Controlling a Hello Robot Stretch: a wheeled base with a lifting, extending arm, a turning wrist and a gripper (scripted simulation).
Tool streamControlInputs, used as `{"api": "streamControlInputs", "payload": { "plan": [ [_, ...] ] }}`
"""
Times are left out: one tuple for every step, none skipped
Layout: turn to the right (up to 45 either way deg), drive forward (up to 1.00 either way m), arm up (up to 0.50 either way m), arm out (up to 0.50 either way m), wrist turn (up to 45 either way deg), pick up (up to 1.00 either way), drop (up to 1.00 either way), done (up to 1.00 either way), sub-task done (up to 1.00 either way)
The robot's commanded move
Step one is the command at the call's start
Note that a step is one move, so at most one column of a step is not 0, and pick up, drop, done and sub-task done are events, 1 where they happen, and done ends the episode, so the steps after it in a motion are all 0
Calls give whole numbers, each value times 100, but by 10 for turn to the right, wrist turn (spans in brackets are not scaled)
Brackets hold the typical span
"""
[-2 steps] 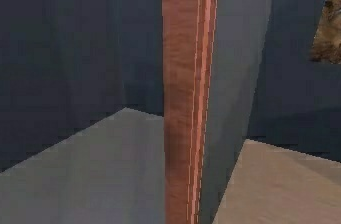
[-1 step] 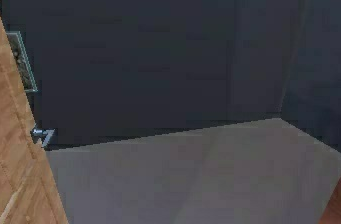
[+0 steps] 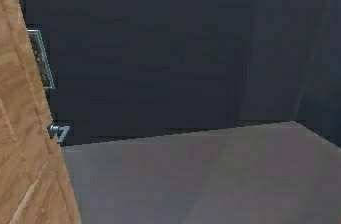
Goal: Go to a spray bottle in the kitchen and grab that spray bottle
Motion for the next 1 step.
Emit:
{"api": "streamControlInputs", "payload": {
  "plan": [
    [0,75,0,0,0,0,0,0,0]
  ]
}}
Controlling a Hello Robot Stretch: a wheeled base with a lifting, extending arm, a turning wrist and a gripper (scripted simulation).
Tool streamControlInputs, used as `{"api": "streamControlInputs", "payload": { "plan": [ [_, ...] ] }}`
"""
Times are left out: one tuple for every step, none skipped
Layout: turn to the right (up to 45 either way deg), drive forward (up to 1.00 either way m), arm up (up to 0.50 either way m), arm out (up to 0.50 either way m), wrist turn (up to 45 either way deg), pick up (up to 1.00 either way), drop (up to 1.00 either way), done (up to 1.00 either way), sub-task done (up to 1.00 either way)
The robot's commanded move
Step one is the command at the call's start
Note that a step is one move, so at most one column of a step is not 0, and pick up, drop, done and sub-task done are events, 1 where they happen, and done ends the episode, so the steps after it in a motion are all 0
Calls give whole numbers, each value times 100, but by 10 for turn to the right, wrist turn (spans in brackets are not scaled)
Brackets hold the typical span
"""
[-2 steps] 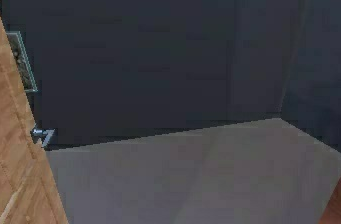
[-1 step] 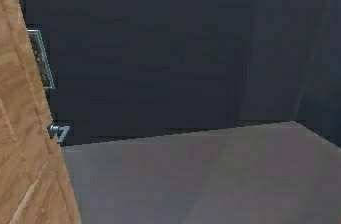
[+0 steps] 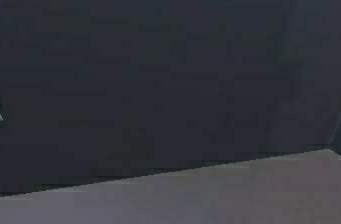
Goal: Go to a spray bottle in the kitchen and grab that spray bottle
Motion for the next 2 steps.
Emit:
{"api": "streamControlInputs", "payload": {
  "plan": [
    [-90,0,0,0,0,0,0,0,0],
    [0,30,0,0,0,0,0,0,0]
  ]
}}
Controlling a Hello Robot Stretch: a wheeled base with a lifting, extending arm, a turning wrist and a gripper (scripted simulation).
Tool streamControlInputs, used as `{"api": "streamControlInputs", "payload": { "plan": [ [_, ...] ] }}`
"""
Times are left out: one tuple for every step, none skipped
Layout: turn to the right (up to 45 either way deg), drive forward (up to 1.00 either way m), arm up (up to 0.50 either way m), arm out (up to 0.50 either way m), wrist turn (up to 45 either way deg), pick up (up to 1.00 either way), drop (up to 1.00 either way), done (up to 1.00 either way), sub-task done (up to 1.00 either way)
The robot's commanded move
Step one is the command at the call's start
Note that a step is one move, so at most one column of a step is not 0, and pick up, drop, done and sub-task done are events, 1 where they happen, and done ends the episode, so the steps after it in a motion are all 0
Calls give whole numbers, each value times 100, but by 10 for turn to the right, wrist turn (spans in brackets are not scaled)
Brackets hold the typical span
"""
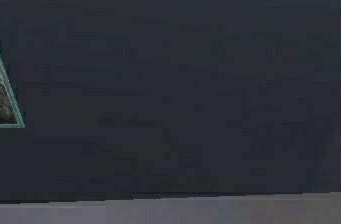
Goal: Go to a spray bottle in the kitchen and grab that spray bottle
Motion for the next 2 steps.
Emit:
{"api": "streamControlInputs", "payload": {
  "plan": [
    [-390,0,0,0,0,0,0,0,0],
    [0,95,0,0,0,0,0,0,0]
  ]
}}
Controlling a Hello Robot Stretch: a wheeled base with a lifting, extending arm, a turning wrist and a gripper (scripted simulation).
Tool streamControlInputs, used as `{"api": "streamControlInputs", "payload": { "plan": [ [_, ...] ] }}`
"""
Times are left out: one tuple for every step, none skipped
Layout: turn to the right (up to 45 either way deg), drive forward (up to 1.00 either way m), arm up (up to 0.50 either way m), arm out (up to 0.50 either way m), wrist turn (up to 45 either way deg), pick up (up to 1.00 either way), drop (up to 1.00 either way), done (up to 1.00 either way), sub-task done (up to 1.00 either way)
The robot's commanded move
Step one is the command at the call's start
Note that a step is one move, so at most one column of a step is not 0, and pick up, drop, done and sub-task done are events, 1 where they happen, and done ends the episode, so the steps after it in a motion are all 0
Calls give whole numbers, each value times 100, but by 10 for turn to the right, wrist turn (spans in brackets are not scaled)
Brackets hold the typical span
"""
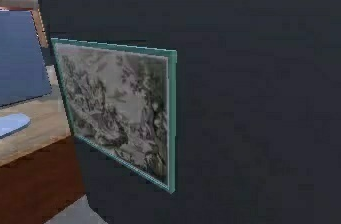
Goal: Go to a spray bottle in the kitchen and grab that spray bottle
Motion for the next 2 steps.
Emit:
{"api": "streamControlInputs", "payload": {
  "plan": [
    [-450,0,0,0,0,0,0,0,0],
    [-60,0,0,0,0,0,0,0,0]
  ]
}}
